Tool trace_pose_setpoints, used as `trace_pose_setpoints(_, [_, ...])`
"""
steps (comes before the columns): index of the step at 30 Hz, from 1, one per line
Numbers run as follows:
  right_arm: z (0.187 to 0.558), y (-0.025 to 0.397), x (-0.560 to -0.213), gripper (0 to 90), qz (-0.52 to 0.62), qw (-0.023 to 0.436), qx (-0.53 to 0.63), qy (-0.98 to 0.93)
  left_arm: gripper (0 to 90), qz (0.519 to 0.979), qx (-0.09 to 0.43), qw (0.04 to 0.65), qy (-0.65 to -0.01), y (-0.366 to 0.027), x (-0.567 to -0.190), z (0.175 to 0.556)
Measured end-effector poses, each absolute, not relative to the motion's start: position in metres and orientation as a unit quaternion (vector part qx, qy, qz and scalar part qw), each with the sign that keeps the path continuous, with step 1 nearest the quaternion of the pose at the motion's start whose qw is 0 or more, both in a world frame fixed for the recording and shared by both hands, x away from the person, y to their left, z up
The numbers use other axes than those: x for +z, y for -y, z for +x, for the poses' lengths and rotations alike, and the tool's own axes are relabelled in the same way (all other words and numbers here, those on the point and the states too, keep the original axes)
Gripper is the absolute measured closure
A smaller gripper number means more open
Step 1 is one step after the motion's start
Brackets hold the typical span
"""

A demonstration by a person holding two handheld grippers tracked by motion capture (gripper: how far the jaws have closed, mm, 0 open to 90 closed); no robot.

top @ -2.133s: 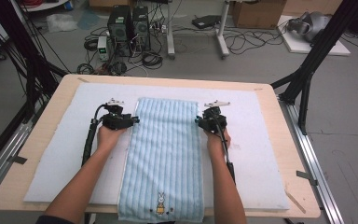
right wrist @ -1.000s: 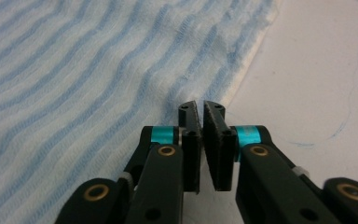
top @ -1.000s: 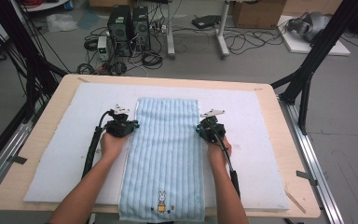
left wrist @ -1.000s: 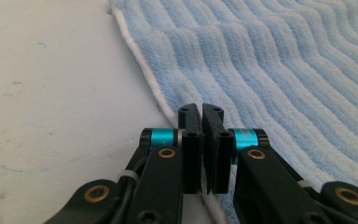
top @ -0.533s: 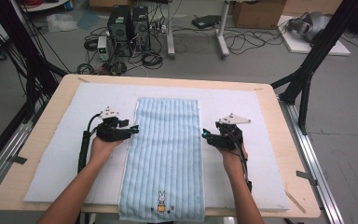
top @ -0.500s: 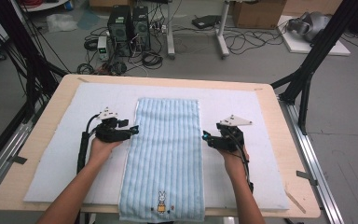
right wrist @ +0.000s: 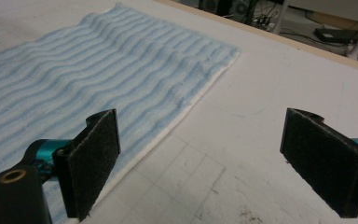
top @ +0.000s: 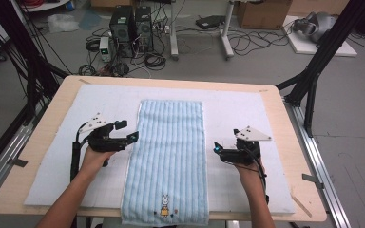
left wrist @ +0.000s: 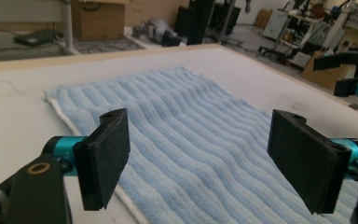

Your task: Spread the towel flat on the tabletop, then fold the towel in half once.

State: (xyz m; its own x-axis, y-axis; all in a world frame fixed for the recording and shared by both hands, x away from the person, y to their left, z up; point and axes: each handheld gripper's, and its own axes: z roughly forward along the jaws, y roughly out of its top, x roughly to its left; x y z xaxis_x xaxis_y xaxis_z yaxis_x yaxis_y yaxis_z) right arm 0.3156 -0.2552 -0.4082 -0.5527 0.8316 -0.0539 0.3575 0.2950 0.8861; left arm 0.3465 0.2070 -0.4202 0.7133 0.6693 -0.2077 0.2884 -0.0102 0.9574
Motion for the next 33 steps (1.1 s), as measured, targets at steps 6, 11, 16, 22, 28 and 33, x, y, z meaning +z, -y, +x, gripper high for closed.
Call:
trace_pose_setpoints(6, [0.318,0.261,-0.411,11.2,0.408,0.257,0.447,-0.753,22.7,0.686,0.181,0.611,-0.35,-0.22,-0.426,0.35])
trace_pose_setpoints(11, [0.319,0.259,-0.411,11.2,0.403,0.256,0.445,-0.757,23.0,0.693,0.18,0.588,-0.377,-0.223,-0.426,0.351])
trace_pose_setpoints(16, [0.319,0.257,-0.412,11.2,0.398,0.255,0.445,-0.761,20.1,0.695,0.17,0.587,-0.379,-0.221,-0.426,0.35])
trace_pose_setpoints(22, [0.32,0.256,-0.413,11.2,0.401,0.254,0.443,-0.761,17.5,0.696,0.161,0.583,-0.386,-0.222,-0.427,0.351])
trace_pose_setpoints(28, [0.319,0.257,-0.413,11.2,0.405,0.251,0.442,-0.76,17.6,0.699,0.143,0.575,-0.401,-0.222,-0.431,0.356])
trace_pose_setpoints(33, [0.319,0.256,-0.413,11.2,0.404,0.247,0.44,-0.763,20.6,0.703,0.131,0.567,-0.409,-0.221,-0.432,0.364])
